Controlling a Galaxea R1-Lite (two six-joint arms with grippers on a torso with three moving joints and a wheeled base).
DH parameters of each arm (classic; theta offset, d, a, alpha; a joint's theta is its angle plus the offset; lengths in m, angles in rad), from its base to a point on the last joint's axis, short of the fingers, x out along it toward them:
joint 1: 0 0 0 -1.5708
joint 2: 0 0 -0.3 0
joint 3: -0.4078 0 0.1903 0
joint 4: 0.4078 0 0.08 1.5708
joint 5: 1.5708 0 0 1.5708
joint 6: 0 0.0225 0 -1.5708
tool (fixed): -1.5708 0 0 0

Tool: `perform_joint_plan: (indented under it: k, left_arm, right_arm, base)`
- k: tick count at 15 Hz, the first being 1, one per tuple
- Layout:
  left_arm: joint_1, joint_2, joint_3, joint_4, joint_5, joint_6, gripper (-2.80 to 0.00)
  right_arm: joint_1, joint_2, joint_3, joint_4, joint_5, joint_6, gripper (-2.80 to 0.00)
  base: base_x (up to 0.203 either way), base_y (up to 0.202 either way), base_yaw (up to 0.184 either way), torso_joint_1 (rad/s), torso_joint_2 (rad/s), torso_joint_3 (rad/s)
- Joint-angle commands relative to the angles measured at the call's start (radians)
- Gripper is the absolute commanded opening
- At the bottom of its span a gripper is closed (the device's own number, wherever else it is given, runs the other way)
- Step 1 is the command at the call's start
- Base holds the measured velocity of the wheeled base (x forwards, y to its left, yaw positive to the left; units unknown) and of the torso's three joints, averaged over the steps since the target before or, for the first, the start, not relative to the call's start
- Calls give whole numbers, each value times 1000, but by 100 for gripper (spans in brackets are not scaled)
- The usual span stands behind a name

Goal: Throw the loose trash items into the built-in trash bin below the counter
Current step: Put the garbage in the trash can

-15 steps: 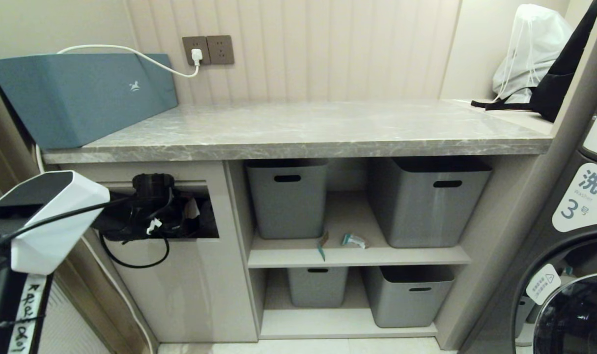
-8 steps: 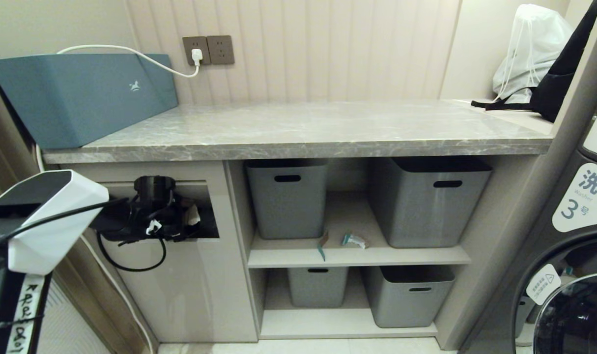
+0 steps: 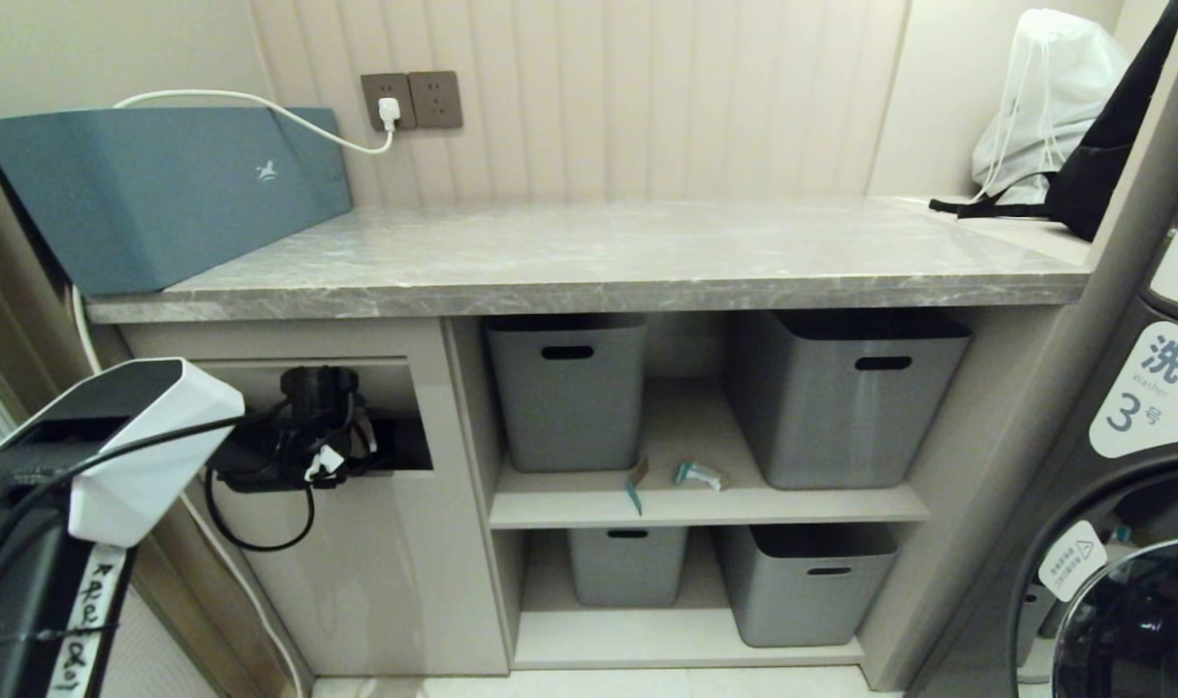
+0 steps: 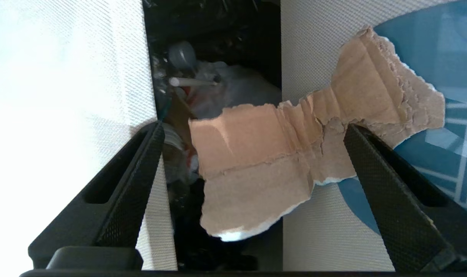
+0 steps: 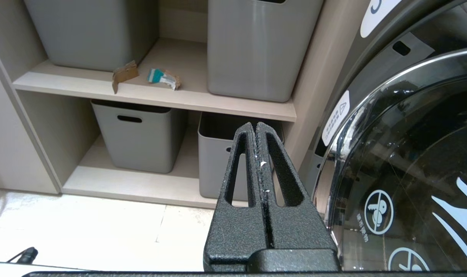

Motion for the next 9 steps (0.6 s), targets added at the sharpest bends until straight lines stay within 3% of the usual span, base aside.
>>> perform_joint_plan:
  k: [1, 3, 5, 9]
  left_arm:
    - [2, 4, -5, -11, -27, -28, 0]
    - [4, -32, -4, -12, -103, -135, 0]
    - [10, -64, -1, -11, -165, -201, 0]
    - [18, -83, -4, -15, -208, -252, 0]
  right_arm:
    - [0, 2, 0, 0, 0, -1, -280]
    - [0, 2, 0, 0, 0, -3, -280]
    - [0, 2, 0, 0, 0, -2, -280]
    - [0, 2, 0, 0, 0, -1, -280]
  base:
    - [0, 0, 0, 0, 0, 0]
    - [0, 0, 0, 0, 0, 0]
    - [0, 0, 0, 0, 0, 0]
    - [0, 0, 0, 0, 0, 0]
